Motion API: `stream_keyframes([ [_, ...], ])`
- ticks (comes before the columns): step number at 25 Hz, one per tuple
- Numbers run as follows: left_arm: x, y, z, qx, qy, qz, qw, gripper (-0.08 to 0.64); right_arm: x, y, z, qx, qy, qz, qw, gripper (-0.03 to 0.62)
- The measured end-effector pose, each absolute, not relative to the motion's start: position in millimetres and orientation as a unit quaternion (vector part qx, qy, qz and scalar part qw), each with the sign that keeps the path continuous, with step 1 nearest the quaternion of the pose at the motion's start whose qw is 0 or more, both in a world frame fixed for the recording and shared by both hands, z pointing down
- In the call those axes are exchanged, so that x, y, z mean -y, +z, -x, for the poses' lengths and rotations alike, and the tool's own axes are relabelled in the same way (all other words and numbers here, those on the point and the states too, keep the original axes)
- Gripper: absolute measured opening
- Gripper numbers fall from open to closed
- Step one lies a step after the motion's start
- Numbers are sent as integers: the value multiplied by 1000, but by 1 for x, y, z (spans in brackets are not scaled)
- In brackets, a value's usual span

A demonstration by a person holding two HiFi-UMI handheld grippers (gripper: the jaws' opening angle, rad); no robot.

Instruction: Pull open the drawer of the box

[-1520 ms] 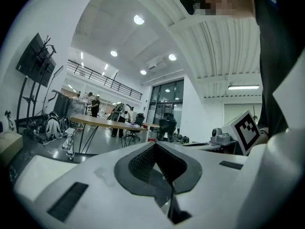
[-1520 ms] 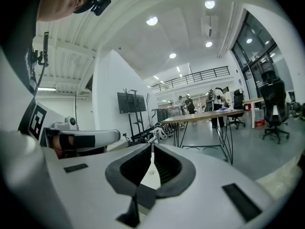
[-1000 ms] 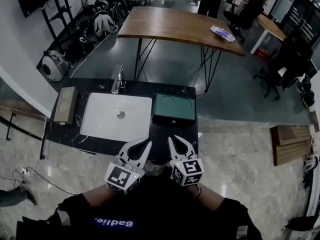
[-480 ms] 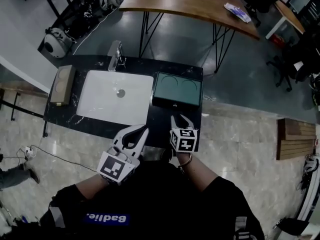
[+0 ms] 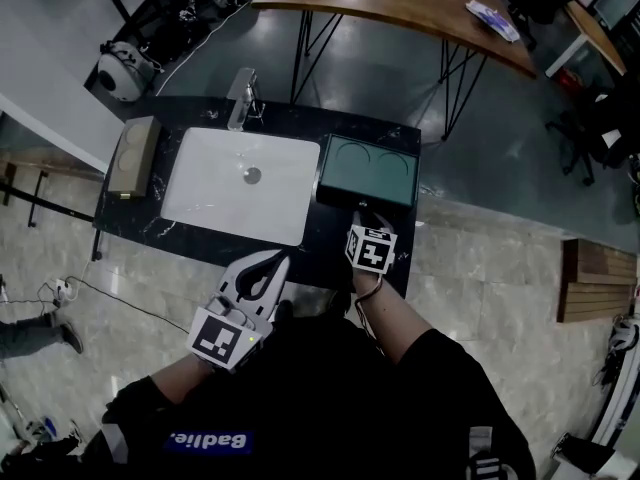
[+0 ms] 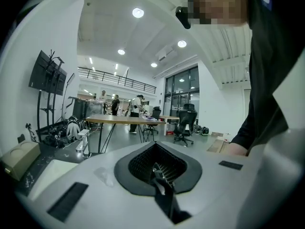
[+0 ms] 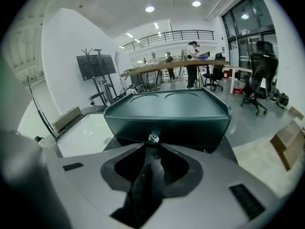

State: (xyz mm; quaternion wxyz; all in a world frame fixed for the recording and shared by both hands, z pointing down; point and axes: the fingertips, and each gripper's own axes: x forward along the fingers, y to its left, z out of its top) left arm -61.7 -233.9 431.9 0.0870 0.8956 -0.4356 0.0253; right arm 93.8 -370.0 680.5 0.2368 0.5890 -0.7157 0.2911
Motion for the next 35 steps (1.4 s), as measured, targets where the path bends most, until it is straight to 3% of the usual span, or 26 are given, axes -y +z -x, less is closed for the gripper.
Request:
stream_keyframes([
  [35, 214, 428, 95, 428, 7, -900, 85, 0, 354, 691, -89, 678, 298, -624, 251, 67],
])
